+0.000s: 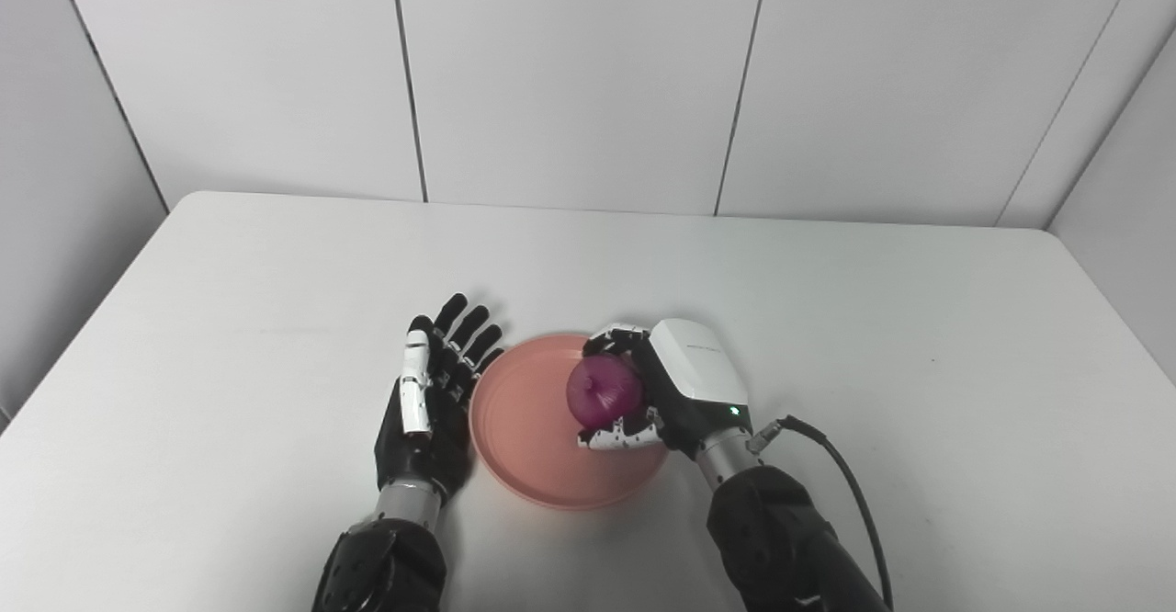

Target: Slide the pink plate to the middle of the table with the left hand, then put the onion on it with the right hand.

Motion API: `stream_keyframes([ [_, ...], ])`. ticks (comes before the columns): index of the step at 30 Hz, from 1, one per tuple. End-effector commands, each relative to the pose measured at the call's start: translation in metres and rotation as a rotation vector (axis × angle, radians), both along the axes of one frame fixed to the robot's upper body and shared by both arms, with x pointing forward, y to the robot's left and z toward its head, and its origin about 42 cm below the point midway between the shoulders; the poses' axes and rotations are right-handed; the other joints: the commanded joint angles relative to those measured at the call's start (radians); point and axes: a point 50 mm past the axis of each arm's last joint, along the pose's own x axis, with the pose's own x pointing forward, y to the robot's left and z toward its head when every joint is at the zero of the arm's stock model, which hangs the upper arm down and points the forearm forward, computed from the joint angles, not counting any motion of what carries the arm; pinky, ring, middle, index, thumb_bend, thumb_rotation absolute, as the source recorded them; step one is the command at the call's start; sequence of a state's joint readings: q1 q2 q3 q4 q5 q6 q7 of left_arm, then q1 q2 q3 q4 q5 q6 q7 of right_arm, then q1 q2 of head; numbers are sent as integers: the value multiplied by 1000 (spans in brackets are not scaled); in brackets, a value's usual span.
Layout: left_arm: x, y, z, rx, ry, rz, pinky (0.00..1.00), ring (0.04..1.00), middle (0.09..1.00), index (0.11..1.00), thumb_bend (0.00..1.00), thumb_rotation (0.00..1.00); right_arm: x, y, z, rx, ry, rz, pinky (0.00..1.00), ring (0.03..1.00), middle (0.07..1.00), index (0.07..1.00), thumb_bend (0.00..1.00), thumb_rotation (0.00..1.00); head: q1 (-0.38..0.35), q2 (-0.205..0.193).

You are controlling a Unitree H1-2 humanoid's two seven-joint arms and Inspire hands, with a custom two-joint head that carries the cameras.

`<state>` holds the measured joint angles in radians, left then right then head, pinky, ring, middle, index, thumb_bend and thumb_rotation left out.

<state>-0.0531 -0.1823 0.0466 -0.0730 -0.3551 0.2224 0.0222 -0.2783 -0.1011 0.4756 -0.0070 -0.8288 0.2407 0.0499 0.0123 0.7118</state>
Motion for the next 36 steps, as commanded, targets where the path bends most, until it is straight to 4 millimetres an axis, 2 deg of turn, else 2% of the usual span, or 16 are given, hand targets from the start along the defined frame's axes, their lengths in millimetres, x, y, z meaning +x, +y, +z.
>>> stream_keyframes([
  [1,0,-11,-3,-15,23,-6,882,882,888,873,387,1000,2,15,11,14,-41,79,145,217,316,615,493,50,0,-1],
  [6,-1,-11,-4,-10,23,-2,878,875,882,868,382,1000,-1,18,16,-1,-77,99,149,222,331,621,496,41,0,-2],
  [12,-1,-11,-4,-14,25,2,880,876,881,864,383,1000,-2,21,21,-26,-99,123,201,281,406,641,502,49,-2,-5],
  [15,-1,-12,-4,-9,23,2,878,875,882,866,385,1000,-2,22,22,-46,-105,142,270,366,503,647,523,48,-2,-7],
  [16,0,-12,-4,-9,23,2,878,875,881,866,385,1000,-2,22,23,-58,-106,146,277,374,510,647,524,51,-2,-7],
  [20,0,-12,-5,-14,23,9,880,875,882,867,381,1000,-2,24,25,-99,-93,163,341,458,588,662,644,131,-2,-7],
  [21,0,-12,-5,-13,24,9,880,874,881,865,381,1000,-3,24,25,-106,-82,168,326,446,583,673,670,143,-2,-7],
  [23,1,-12,-5,-10,24,9,884,874,882,866,382,1000,-3,24,26,-130,-61,182,424,549,650,694,718,186,-2,-7],
  [24,1,-12,-5,-9,23,8,886,875,882,866,381,1000,-3,24,27,-143,-49,187,532,646,710,717,740,228,-1,-7],
  [25,1,-12,-5,-8,23,7,886,875,882,866,382,1000,-3,24,27,-153,-40,191,599,699,743,733,756,253,-1,-7],
  [36,0,-12,-4,-10,25,12,877,871,877,864,378,1000,-3,24,29,-209,-24,204,766,782,808,794,822,322,-4,-9],
])
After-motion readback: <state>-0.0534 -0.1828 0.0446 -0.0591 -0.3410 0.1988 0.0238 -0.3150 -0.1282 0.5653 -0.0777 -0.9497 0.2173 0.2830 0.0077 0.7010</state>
